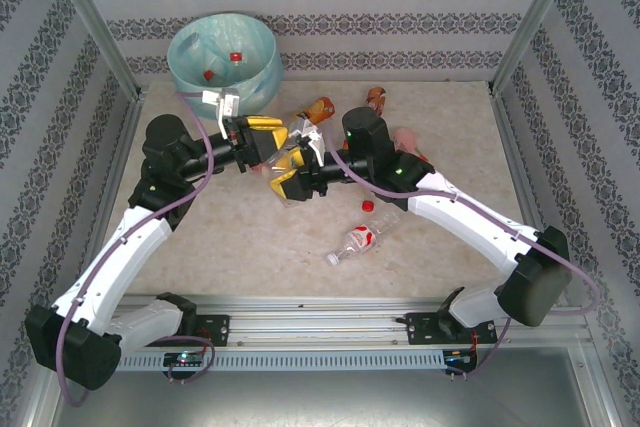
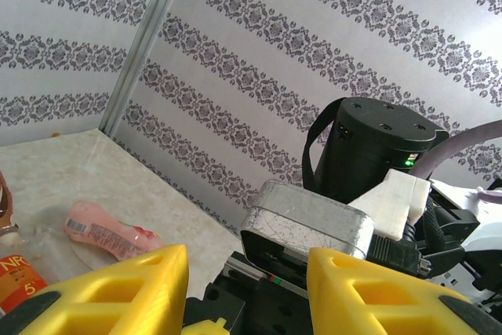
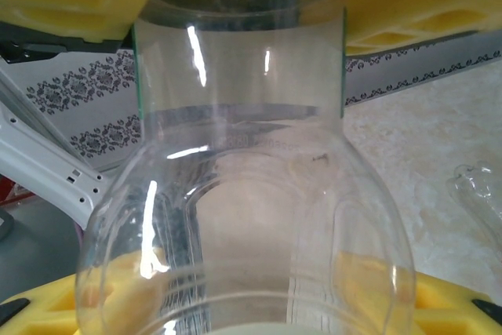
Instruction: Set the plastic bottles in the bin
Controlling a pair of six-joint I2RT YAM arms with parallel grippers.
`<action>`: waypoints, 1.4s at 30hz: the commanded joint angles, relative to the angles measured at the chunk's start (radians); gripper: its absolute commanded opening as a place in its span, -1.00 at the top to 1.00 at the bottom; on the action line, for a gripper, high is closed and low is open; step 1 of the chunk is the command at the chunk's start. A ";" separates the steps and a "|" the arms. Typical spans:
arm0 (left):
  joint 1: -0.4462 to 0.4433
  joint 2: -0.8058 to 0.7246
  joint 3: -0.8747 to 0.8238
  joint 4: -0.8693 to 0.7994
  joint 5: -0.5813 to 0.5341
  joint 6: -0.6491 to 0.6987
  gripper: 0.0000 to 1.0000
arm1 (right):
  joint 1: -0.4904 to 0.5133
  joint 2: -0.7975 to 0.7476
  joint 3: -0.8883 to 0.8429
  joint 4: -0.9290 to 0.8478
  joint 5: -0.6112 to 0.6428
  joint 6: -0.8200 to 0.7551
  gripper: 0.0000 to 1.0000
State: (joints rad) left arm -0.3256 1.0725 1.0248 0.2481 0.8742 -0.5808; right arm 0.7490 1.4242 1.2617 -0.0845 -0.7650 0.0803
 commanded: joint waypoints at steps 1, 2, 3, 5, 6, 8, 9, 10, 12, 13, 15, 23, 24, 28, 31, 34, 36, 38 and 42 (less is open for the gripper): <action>-0.011 -0.035 -0.008 0.033 -0.003 0.007 0.67 | 0.006 -0.010 0.017 0.049 0.036 0.010 -0.02; -0.012 -0.039 -0.009 0.031 -0.007 0.008 0.71 | 0.007 -0.012 0.013 0.048 0.043 0.009 -0.04; -0.011 -0.039 -0.009 0.028 -0.009 0.011 0.74 | 0.006 -0.015 0.009 0.048 0.051 0.007 -0.04; -0.011 -0.043 -0.006 0.019 -0.017 0.019 0.81 | 0.004 -0.021 0.004 0.048 0.065 0.005 -0.05; -0.011 -0.045 -0.006 0.016 -0.024 0.021 0.84 | 0.005 -0.025 0.001 0.047 0.071 0.004 -0.05; -0.011 -0.050 -0.008 0.013 -0.041 0.022 0.95 | 0.002 -0.034 -0.007 0.047 0.092 0.001 -0.05; -0.011 -0.052 -0.008 0.015 -0.051 0.021 1.00 | 0.002 -0.037 -0.009 0.047 0.100 0.000 -0.06; -0.011 -0.057 -0.009 0.017 -0.062 0.017 1.00 | 0.001 -0.042 -0.013 0.049 0.107 0.001 -0.07; -0.011 -0.064 -0.008 0.020 -0.081 0.011 1.00 | 0.000 -0.050 -0.020 0.050 0.117 0.000 -0.11; -0.012 -0.070 -0.006 0.021 -0.089 0.010 1.00 | 0.000 -0.055 -0.025 0.050 0.126 0.000 -0.19; -0.011 -0.081 -0.001 0.021 -0.109 0.007 1.00 | 0.000 -0.063 -0.032 0.049 0.149 0.007 -0.41; -0.004 -0.094 0.114 -0.122 -0.401 0.148 1.00 | -0.003 -0.133 -0.058 0.034 0.304 -0.013 -0.83; -0.001 -0.084 0.140 -0.142 -0.447 0.176 1.00 | -0.001 -0.140 -0.054 0.021 0.322 -0.021 -0.86; 0.029 0.001 0.290 -0.233 -0.635 0.293 1.00 | -0.001 -0.199 -0.064 -0.023 0.402 -0.057 -0.96; 0.071 0.080 0.403 -0.236 -0.680 0.327 1.00 | -0.005 -0.238 -0.087 -0.017 0.446 -0.070 -0.96; 0.112 0.161 0.514 -0.229 -0.672 0.350 1.00 | -0.010 -0.242 -0.057 -0.050 0.456 -0.097 -0.96; 0.140 0.218 0.575 -0.212 -0.662 0.357 1.00 | -0.010 -0.236 -0.022 -0.085 0.468 -0.102 -0.96; 0.161 0.287 0.647 -0.221 -0.674 0.382 1.00 | -0.010 -0.236 -0.007 -0.091 0.477 -0.094 -0.96; 0.209 0.409 0.782 -0.269 -0.685 0.400 1.00 | -0.011 -0.230 -0.008 -0.025 0.490 -0.038 -0.96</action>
State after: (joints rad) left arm -0.1474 1.4361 1.7359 0.0128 0.2150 -0.2310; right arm 0.7479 1.1885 1.2224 -0.1440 -0.3065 0.0093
